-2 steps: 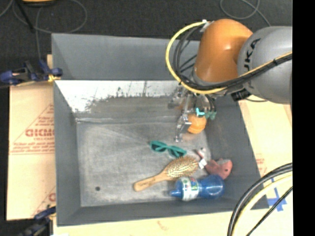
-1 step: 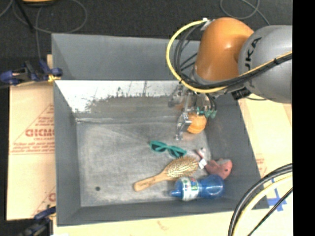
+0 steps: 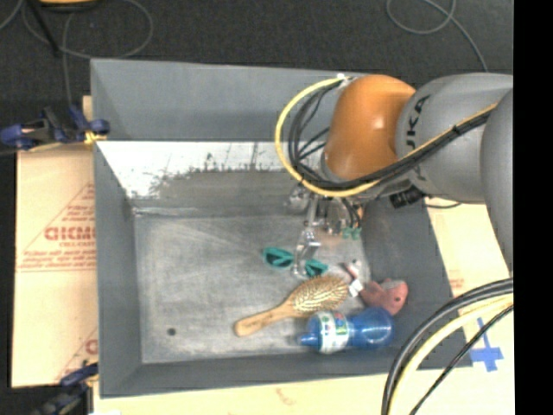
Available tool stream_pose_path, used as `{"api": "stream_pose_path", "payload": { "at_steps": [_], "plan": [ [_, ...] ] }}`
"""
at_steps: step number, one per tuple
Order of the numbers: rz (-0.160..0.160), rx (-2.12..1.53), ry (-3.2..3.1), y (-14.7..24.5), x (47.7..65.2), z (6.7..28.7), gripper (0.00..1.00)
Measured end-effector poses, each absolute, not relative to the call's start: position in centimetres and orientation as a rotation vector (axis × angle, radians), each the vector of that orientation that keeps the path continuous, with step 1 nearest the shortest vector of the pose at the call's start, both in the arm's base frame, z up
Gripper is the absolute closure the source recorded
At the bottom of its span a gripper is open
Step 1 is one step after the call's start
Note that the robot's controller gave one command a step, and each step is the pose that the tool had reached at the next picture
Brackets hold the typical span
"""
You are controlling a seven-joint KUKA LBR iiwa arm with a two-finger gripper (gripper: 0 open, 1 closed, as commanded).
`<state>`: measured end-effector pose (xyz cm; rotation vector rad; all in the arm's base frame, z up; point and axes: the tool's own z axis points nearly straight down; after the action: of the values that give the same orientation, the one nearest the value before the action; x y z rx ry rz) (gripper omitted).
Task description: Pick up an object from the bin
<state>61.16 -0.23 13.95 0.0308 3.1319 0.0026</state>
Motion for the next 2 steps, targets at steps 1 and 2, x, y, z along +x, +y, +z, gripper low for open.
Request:
{"api": "stream_pose_path", "payload": {
  "at_steps": [1,2],
  "plan": [
    [0.006,0.048,3.139,-0.2,60.5,11.8,0.0],
    [-0.003,0.184,3.139,-2.7,62.0,11.4,0.0]
  ]
}}
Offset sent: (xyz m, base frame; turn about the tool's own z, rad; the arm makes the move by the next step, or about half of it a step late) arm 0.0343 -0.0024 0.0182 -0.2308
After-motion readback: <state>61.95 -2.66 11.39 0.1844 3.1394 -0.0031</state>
